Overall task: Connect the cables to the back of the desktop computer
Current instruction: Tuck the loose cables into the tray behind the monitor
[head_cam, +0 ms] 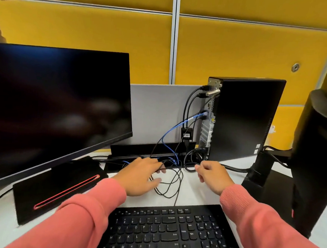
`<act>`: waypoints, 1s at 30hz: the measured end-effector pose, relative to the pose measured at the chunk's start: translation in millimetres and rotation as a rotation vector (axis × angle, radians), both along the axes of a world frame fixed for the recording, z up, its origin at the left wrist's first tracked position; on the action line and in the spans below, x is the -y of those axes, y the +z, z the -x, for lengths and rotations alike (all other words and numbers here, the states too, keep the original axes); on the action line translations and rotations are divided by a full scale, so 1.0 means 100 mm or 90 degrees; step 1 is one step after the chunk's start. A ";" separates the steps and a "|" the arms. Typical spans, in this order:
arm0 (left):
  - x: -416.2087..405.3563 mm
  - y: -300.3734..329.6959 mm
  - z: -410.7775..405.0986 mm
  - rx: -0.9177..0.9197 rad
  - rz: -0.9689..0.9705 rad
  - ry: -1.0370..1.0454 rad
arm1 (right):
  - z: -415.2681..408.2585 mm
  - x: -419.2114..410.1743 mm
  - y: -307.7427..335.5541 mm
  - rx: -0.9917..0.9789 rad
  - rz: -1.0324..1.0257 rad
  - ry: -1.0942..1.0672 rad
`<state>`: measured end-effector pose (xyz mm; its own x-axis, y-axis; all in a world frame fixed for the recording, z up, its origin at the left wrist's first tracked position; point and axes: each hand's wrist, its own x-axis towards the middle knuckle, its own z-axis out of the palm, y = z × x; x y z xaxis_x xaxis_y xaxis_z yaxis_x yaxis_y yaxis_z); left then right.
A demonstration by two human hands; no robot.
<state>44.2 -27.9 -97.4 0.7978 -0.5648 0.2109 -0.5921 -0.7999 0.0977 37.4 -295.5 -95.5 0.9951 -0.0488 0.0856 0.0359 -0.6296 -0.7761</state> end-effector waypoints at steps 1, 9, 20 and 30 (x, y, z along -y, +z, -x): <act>0.04 -0.03 0.03 -0.028 0.011 0.002 | 0.00 -0.01 0.01 -0.001 -0.008 0.002; 0.25 -0.27 0.08 -0.085 -0.027 0.045 | -0.08 0.00 0.03 -0.006 -0.207 -0.030; 0.23 -0.34 -0.06 0.008 -0.060 0.044 | -0.17 0.04 -0.03 0.046 -0.082 -0.112; 0.09 -0.12 -0.15 0.233 0.000 0.042 | -0.31 -0.13 0.02 0.036 0.146 -0.032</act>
<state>59.6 -37.2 -108.9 0.7041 -0.5152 0.4886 -0.5356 -0.8372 -0.1109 68.0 -283.0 -93.0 0.9853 -0.0715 0.1554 0.0390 -0.7909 -0.6107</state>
